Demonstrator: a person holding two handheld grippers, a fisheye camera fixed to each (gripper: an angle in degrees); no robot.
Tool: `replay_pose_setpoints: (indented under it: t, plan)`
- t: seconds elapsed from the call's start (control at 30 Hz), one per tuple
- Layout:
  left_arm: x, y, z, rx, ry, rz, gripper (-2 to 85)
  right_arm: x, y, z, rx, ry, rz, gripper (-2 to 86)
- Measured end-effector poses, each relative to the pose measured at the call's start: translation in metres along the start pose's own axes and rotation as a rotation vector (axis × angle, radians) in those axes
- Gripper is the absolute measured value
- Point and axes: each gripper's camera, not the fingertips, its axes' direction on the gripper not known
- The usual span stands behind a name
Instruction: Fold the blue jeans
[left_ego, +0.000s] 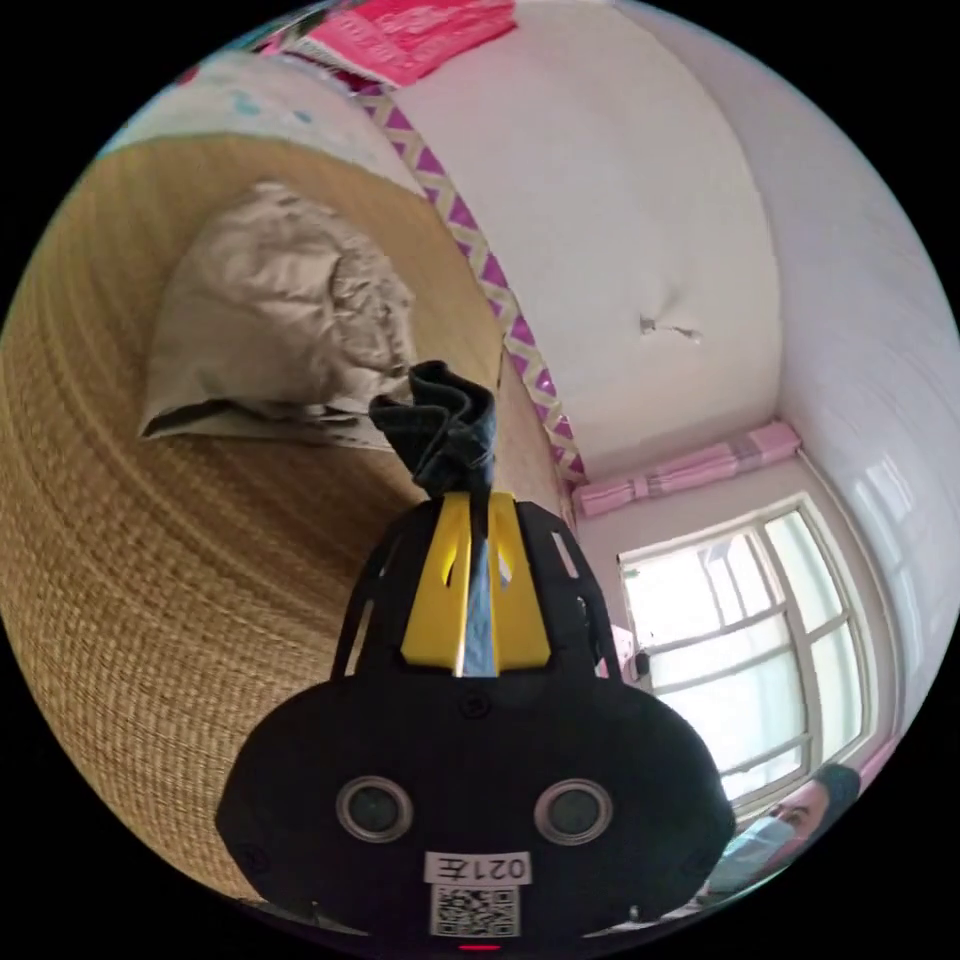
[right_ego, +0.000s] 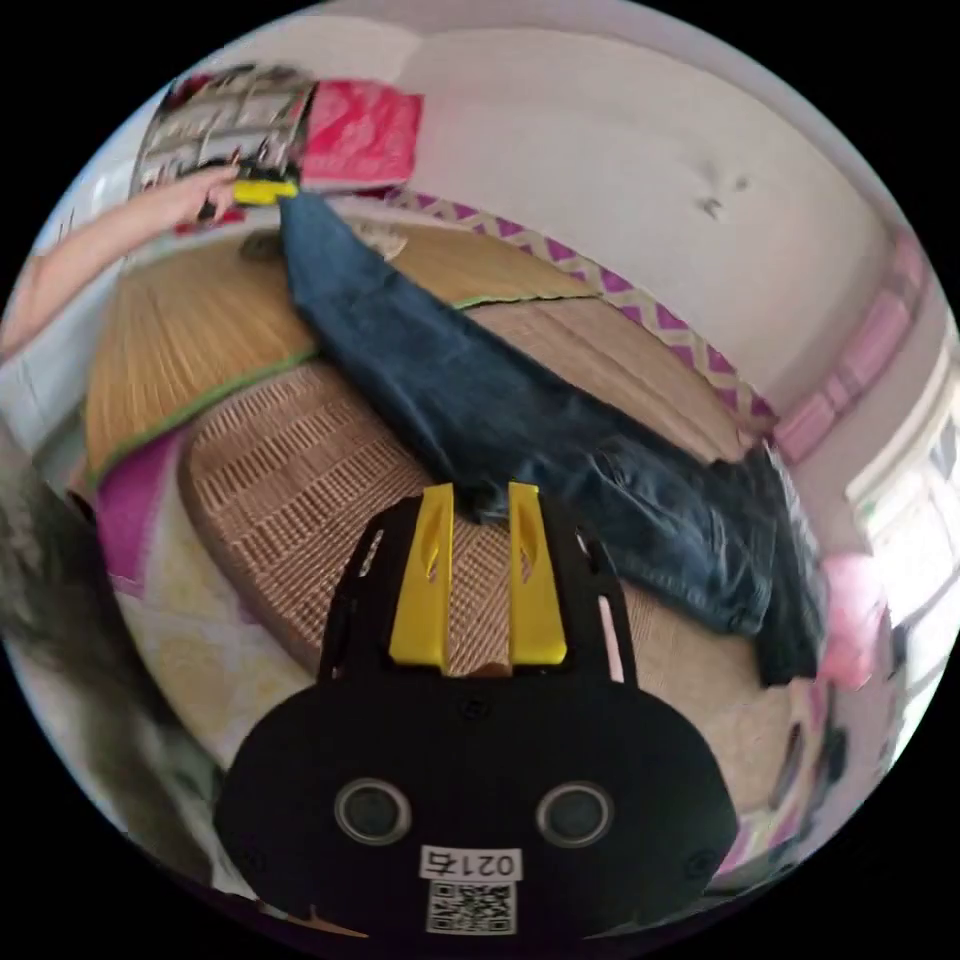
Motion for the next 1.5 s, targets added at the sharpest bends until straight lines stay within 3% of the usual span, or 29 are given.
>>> replay_pose_setpoints:
  t: [0.2, 0.27, 0.37, 0.57, 0.77, 0.9, 1.03, 1.1, 1.23, 1.37, 1.5]
  plan:
    - [0.234, 0.071, 0.060, -0.104, -0.019, 0.425, -0.8, 0.077, 0.156, -0.049, 0.203, -0.259, 0.455, 7.9]
    - [0.316, 0.133, 0.113, -0.184, -0.073, 0.629, -0.7, 0.089, 0.204, -0.054, 0.257, -0.287, 0.560, 8.4]
    - [0.366, 0.218, 0.203, -0.311, -0.179, 0.778, -0.3, 0.099, 0.272, -0.055, 0.328, -0.332, 0.692, 8.9]
    - [0.325, 0.326, 0.364, -0.507, -0.480, 0.823, 0.6, 0.094, 0.361, -0.033, 0.340, -0.392, 0.817, 9.3]
    - [0.358, 0.341, 0.347, -0.374, -0.443, 0.894, 1.7, 0.082, 0.399, -0.022, 0.300, -0.396, 0.822, 8.9]
    - [0.351, 0.347, 0.370, -0.452, -0.497, 0.926, 5.3, 0.091, 0.399, -0.006, 0.307, -0.413, 0.841, 8.2]
    - [0.369, 0.345, 0.365, -0.541, -0.249, 0.986, 8.5, 0.127, 0.383, 0.009, 0.355, -0.478, 0.918, 9.6]
    - [0.361, 0.345, 0.376, -0.571, -0.305, 0.995, 8.0, 0.163, 0.374, 0.024, 0.371, -0.527, 1.033, 11.4]
    - [0.334, 0.302, 0.374, -0.626, -0.155, 0.755, 5.6, 0.213, 0.365, 0.053, 0.332, -0.532, 1.272, 13.3]
    - [0.312, 0.274, 0.325, -0.572, 0.087, 0.707, -0.4, 0.242, 0.357, 0.089, 0.330, -0.631, 1.519, 15.1]
    - [0.290, 0.250, 0.270, -0.563, 0.180, 0.693, -0.9, 0.247, 0.337, 0.112, 0.416, -0.673, 1.673, 13.8]
